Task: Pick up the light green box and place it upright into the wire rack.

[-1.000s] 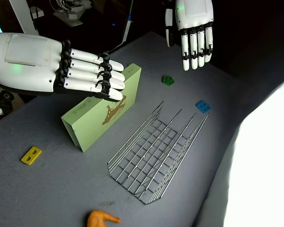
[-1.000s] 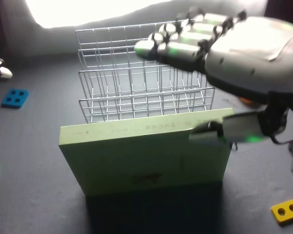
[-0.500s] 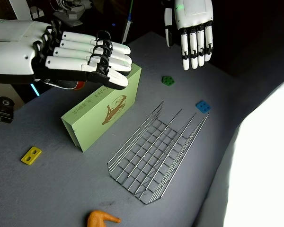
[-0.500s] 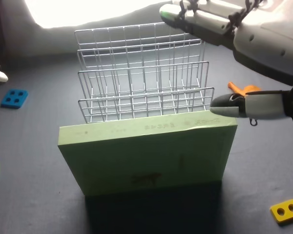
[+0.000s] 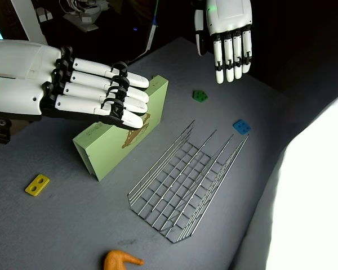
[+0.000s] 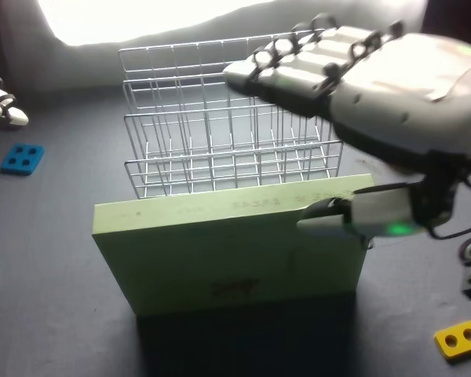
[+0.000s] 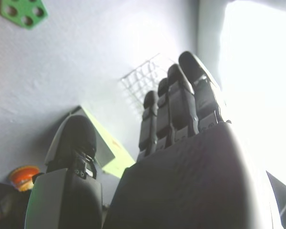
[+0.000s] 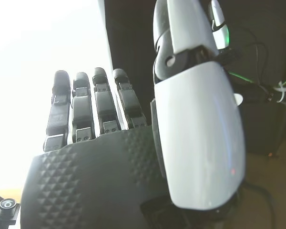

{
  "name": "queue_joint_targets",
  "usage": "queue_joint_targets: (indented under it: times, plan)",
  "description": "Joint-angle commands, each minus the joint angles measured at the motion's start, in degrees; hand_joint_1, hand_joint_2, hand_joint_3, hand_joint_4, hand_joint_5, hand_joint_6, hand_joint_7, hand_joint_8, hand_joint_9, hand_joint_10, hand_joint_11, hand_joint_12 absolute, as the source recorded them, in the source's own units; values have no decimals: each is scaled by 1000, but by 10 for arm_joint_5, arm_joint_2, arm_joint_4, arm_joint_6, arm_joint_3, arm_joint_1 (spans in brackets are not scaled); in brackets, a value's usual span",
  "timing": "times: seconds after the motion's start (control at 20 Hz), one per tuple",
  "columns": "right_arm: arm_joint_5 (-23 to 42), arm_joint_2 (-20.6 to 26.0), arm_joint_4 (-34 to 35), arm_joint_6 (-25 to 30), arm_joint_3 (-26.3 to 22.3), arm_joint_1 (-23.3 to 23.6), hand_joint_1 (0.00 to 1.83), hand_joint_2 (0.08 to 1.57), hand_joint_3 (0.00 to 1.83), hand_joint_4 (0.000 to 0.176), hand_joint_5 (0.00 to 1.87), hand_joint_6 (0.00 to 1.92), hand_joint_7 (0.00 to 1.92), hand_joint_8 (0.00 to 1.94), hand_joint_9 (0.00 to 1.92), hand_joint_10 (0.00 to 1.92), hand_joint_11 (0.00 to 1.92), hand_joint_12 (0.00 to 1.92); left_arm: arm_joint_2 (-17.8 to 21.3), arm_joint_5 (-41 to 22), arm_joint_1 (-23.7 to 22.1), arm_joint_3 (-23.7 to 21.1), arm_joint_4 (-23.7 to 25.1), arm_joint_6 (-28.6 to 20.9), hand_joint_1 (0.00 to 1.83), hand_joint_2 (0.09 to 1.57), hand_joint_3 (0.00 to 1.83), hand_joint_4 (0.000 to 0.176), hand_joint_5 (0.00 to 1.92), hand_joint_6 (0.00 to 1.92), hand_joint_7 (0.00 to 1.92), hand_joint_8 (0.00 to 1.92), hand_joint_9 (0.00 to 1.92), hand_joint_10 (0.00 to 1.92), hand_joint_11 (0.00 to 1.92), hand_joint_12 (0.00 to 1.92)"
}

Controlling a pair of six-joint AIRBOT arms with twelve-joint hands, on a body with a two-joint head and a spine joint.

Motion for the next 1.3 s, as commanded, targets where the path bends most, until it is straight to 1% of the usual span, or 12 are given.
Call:
queue_joint_targets:
  times: [0.0, 0.1, 0.25, 0.35, 0.4, 0.5, 0.6, 0.65, 0.75, 0.9, 1.0, 1.25]
  plan:
    - [75, 3, 14, -12, 0, 14, 902, 1020, 1, 14, 43, 2, 82, 4, 80, 6, 0, 422, 0, 44, -6, 3, 6, 3, 450, 1353, 2, 3, 166, 5, 169, 2, 216, 3, 0, 844]
    - [82, -14, 117, -84, -4, 28, 932, 1007, 0, 15, 77, 9, 94, 2, 77, 2, 0, 477, 0, 44, -7, 2, 6, 3, 445, 1351, 1, 2, 168, 3, 170, 1, 224, 5, 0, 868]
    - [120, -43, 268, -223, -9, 43, 925, 1016, 1, 3, 57, 4, 82, 0, 84, 5, 0, 468, 0, 44, -6, 1, 6, 3, 420, 1363, 5, 4, 144, 0, 155, 0, 202, 2, 0, 809]
    - [146, -71, 349, -302, -6, 44, 957, 1008, 0, 2, 45, 0, 83, 0, 92, 7, 0, 455, 0, 44, -6, 1, 6, 3, 437, 1361, 4, 0, 134, 0, 164, 3, 209, 6, 0, 788]
    - [150, -83, 371, -320, -3, 43, 947, 1009, 0, 2, 31, 0, 75, 0, 94, 6, 0, 458, 1, 44, -6, 1, 6, 3, 425, 1367, 6, 0, 133, 0, 166, 2, 213, 6, 0, 778]
    - [160, -107, 395, -333, 3, 42, 961, 995, 0, 10, 40, 8, 84, 7, 108, 7, 0, 550, 1, 44, -5, 1, 6, 7, 423, 1377, 8, 0, 134, 1, 159, 1, 206, 2, 0, 759]
    - [160, -128, 435, -347, 11, 50, 1007, 998, 0, 6, 43, 3, 81, 7, 107, 4, 0, 426, 1, 44, -5, 3, 6, 8, 456, 1356, 0, 5, 117, 0, 146, 0, 194, 5, 0, 764]
    - [160, -139, 477, -369, 17, 54, 1004, 1000, 0, 11, 49, 4, 88, 6, 114, 5, 0, 443, 0, 44, -5, 5, 6, 8, 466, 1352, 0, 6, 124, 3, 152, 2, 211, 10, 0, 793]
    - [158, -150, 515, -390, 26, 54, 1020, 991, 0, 13, 51, 4, 84, 3, 117, 5, 0, 422, -1, 44, -5, 8, 6, 8, 453, 1358, 0, 3, 119, 1, 146, 1, 216, 10, 0, 802]
    - [158, -166, 534, -411, 37, 43, 1008, 1000, 0, 12, 9, 0, 61, 1, 96, 0, 0, 362, 0, 44, -5, 8, 6, 8, 489, 1355, 0, 0, 121, 2, 159, 4, 220, 8, 0, 787]
    - [161, -175, 535, -428, 39, 33, 1017, 984, 0, 9, 60, 12, 113, 7, 128, 8, 0, 499, 0, 44, -5, 9, 6, 8, 522, 1344, 0, 0, 153, 10, 177, 6, 235, 10, 0, 854]
    - [162, -199, 535, -444, 51, 14, 995, 996, 3, 17, 49, 3, 89, 0, 128, 5, 0, 522, 2, 44, -5, -2, 6, 8, 482, 1351, 0, 0, 118, 5, 160, 1, 224, 2, 0, 783]
